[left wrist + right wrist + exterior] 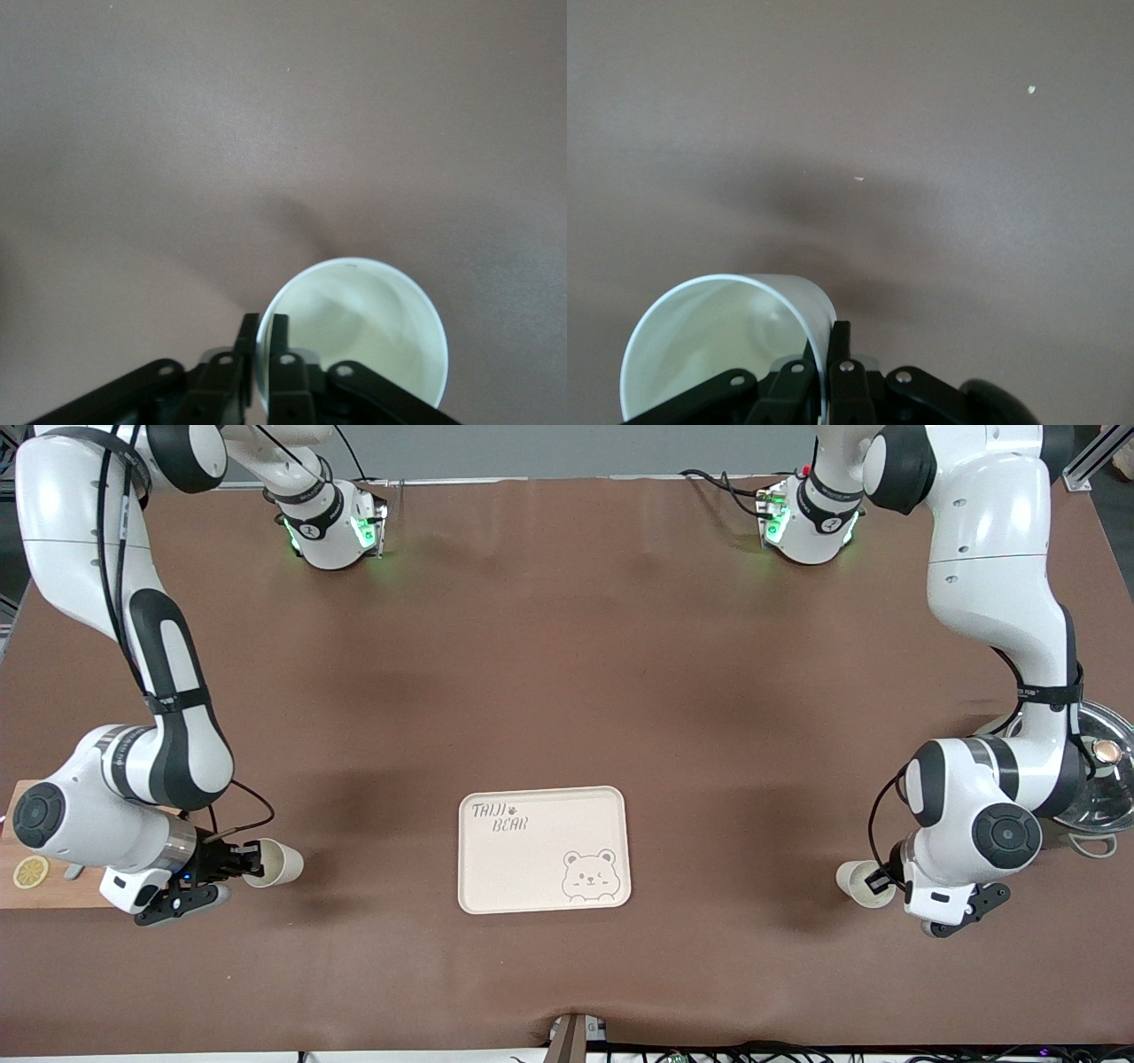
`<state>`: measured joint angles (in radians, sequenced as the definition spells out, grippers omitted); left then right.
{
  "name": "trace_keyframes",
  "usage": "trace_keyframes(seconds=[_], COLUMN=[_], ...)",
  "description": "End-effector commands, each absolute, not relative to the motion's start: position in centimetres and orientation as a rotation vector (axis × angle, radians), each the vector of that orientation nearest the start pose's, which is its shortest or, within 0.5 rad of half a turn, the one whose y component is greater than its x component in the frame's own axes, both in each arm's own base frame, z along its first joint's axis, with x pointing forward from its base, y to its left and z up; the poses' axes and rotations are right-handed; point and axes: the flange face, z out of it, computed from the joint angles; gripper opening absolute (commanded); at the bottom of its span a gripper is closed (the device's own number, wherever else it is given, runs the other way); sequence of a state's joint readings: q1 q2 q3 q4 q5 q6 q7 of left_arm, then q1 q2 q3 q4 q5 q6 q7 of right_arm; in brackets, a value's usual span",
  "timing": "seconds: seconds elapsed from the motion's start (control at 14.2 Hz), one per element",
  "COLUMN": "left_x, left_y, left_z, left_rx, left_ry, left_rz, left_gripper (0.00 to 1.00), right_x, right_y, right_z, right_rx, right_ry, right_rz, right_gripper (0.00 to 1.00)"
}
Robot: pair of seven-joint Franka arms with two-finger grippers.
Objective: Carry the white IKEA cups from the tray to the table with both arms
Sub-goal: 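Open both grippers to release the cups and lift away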
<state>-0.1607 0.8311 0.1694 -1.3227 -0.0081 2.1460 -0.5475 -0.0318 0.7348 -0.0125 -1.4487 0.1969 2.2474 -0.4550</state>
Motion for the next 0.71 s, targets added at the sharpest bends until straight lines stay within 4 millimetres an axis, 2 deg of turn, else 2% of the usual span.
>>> trace_keyframes(seconds=[0.0,0.07,0.14,0.35,0.49,0.64], left_x=[74.4,74.5,74.6,74.8,74.7,74.0], left_y=[-1.7,-1.6,-1.8,-2.4,-2.9,-3.3], left_z=[24.3,24.7,25.0,27.7,30.9,34.3], left_rx=[-2.935,-2.936,-2.939,-2.953,-2.969,-3.016], left_ry=[-0.75,-0.753,-0.75,-0.751,-0.748,-0.602], left_rz=[-0.065,-0.074,-0.082,-0.125,-0.161,-0.131], left_gripper=[0.62,0.76,0.97,1.0,1.0,1.0], right_x=[72.5,72.5,72.7,72.7,72.7,72.7], right_y=[-2.2,-2.3,-2.4,-2.1,-2.2,-2.2], right_z=[24.8,23.9,23.3,22.2,21.8,21.8], right_rx=[-2.962,-2.964,-2.967,-2.97,-2.97,-2.971], right_ry=[-0.462,-0.469,-0.475,-0.479,-0.479,-0.476], right_rz=[-0.2,-0.198,-0.218,-0.233,-0.226,-0.232], right_gripper=[0.0,0.0,0.0,0.0,0.0,0.0])
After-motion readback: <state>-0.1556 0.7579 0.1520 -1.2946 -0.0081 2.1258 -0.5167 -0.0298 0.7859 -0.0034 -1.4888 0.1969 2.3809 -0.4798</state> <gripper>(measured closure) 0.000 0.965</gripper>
